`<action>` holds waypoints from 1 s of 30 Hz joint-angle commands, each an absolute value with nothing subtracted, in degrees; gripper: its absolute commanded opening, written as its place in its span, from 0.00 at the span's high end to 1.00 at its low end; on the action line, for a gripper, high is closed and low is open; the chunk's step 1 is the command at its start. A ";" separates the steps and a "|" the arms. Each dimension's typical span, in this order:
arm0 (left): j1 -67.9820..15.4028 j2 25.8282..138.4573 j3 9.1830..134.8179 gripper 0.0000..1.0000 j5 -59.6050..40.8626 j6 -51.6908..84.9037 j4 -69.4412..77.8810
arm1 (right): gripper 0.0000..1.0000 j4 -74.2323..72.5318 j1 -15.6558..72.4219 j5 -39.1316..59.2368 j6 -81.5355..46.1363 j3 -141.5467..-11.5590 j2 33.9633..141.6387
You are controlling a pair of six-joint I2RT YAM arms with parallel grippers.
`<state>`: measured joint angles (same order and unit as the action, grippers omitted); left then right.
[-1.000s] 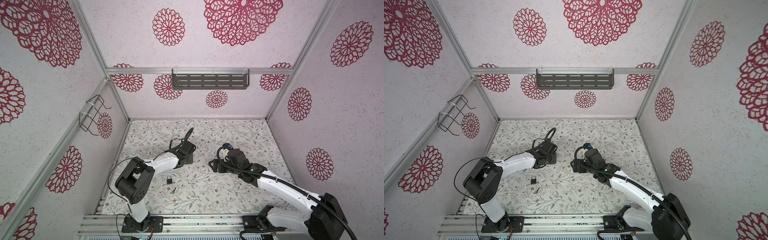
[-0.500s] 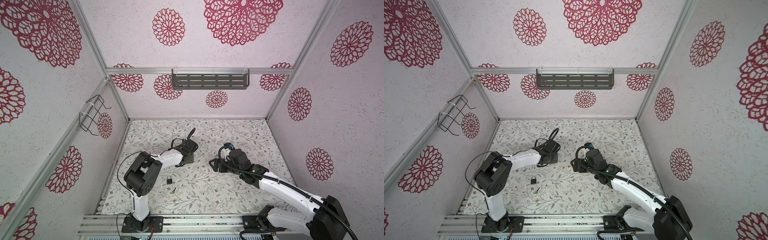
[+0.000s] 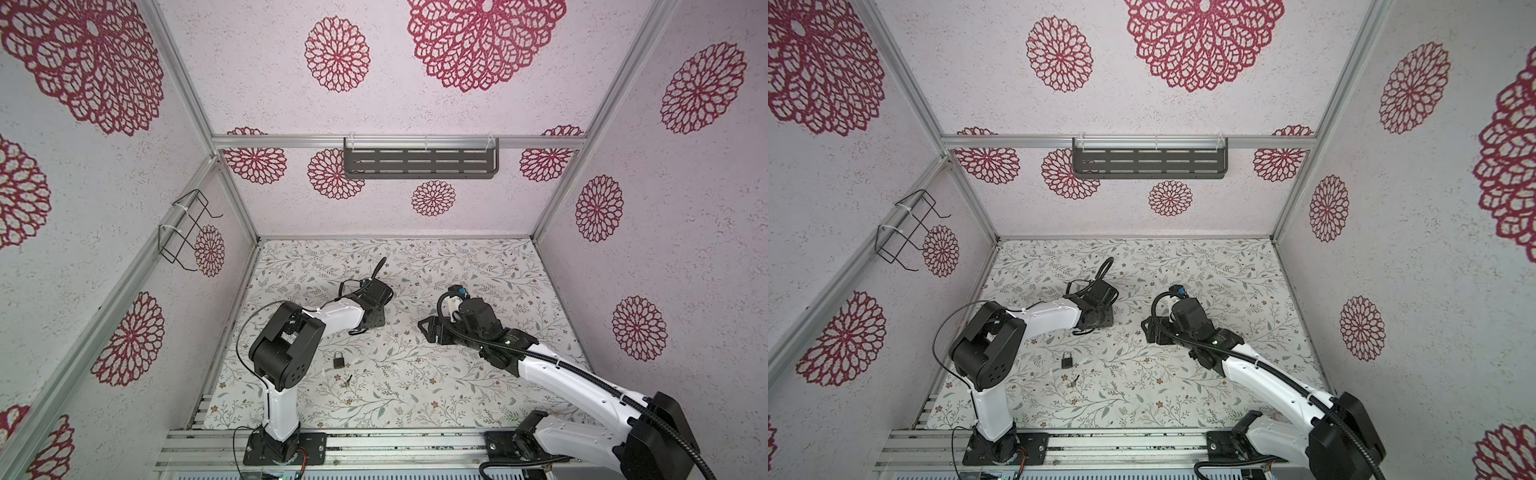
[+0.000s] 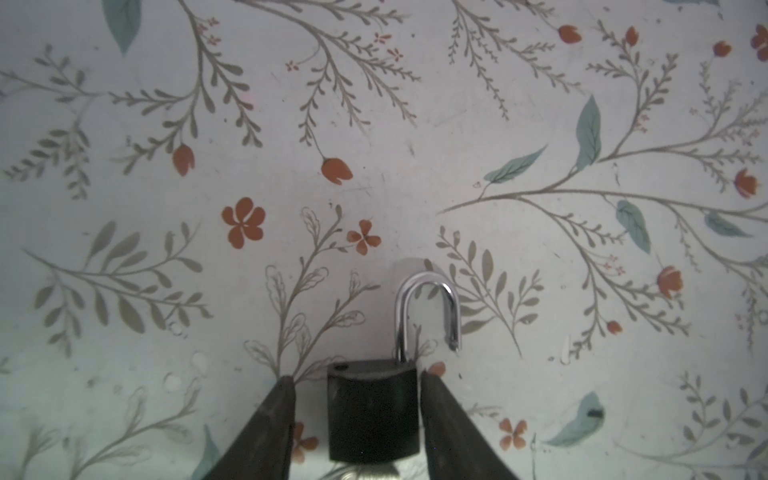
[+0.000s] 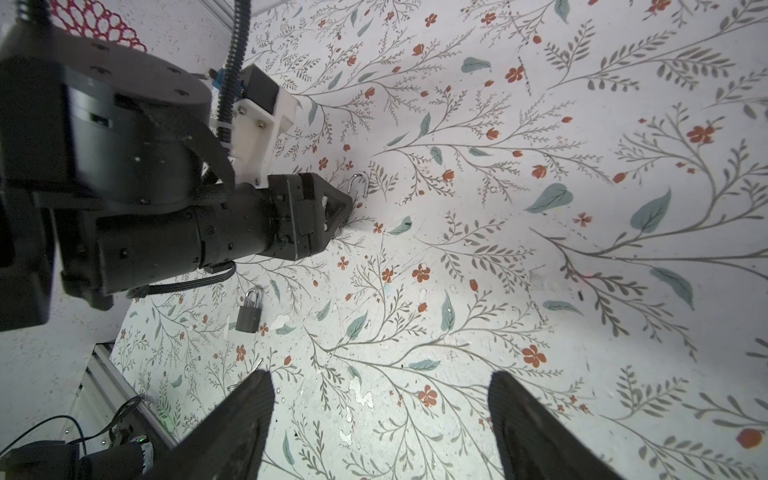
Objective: Unlock with the key
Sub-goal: 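Lower the open padlock onto the table with the left gripper and release it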
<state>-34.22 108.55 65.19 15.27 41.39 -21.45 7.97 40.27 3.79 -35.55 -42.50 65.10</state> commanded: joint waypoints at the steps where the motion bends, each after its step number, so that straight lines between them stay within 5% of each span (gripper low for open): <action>1: -33.75 102.14 63.89 0.45 14.85 42.63 -19.88 | 0.16 8.05 39.99 2.81 -34.68 -43.36 63.70; 4: -33.28 96.92 61.28 0.37 14.53 43.23 -18.78 | 0.16 8.43 40.23 3.58 -34.28 -44.25 64.59; 17: -28.75 65.46 43.64 0.31 13.78 44.08 -19.43 | 0.16 6.36 53.16 -1.77 -34.55 -50.17 77.34; 30: -25.65 46.48 36.32 0.32 10.25 47.09 -28.77 | 0.16 5.60 68.31 -8.00 -32.59 -63.92 98.94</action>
<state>-26.33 48.97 37.43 11.20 44.97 -26.59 5.82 66.76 -4.95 -34.02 -61.10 97.30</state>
